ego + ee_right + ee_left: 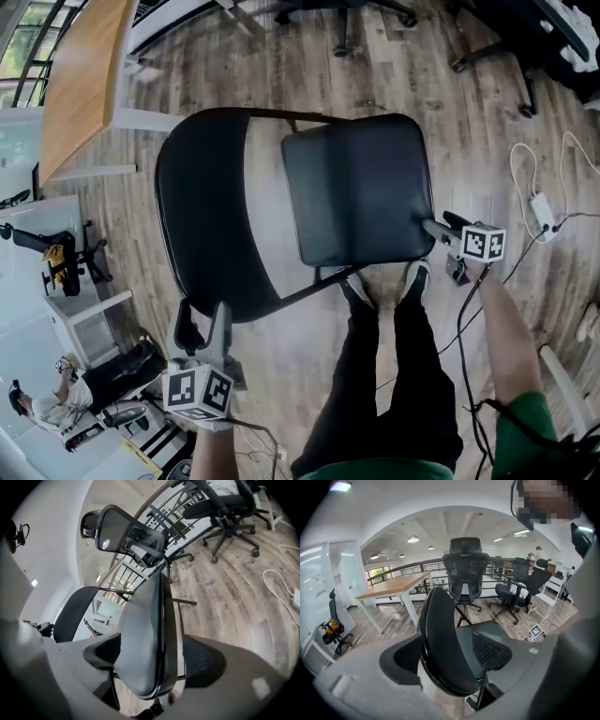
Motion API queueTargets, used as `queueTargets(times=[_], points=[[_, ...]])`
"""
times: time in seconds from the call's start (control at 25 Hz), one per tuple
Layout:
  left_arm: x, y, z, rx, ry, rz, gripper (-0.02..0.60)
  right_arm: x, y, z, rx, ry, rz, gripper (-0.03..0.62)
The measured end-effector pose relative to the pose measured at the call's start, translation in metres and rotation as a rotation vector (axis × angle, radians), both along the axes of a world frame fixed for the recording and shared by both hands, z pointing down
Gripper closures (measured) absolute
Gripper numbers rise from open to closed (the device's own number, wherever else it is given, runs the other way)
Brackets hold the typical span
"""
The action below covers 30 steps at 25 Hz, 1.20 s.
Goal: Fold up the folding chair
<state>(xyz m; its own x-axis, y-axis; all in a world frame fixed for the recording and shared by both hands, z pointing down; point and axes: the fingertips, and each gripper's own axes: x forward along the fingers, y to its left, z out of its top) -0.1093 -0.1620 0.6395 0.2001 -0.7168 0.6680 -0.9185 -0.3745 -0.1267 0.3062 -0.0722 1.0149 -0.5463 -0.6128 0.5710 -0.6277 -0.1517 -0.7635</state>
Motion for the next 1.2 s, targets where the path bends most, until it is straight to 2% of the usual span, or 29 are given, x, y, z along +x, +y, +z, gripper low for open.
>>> queueTargets(times=[0.16,0.32,0.48,0.76,1.0,1.12,1.2], points=[[-0.005,0.004,0.003,-0.007,-0.012,-0.024,0.252,0.000,-0.008,0.028,0.015,-0.051,0.017,0.168],[-0.003,0.002,-0.001,0.003,-0.038,-0.040,0.252,-0.010,-0.014,0.042,0.020,-0.092,-0.021,0.160],[-0.016,0.003,-0.005,0.016,-0.049,-0.078,0.244,-0.024,-0.021,0.056,0.016,-0.124,-0.051,0.141],[-0.032,0.007,0.019,-0.053,0.030,-0.125,0.216,-0.057,-0.037,0.060,-0.007,-0.198,-0.095,0.146],[-0.035,0.001,0.033,-0.064,0.066,-0.155,0.216,-0.053,-0.033,0.062,-0.053,-0.167,-0.094,0.154],[-0.038,-0.004,0.038,-0.074,0.099,-0.186,0.218,-0.058,-0.030,0.058,-0.059,-0.165,-0.083,0.154],[-0.047,-0.010,0.039,-0.071,0.094,-0.219,0.219,-0.067,-0.031,0.050,-0.052,-0.177,-0.074,0.154]])
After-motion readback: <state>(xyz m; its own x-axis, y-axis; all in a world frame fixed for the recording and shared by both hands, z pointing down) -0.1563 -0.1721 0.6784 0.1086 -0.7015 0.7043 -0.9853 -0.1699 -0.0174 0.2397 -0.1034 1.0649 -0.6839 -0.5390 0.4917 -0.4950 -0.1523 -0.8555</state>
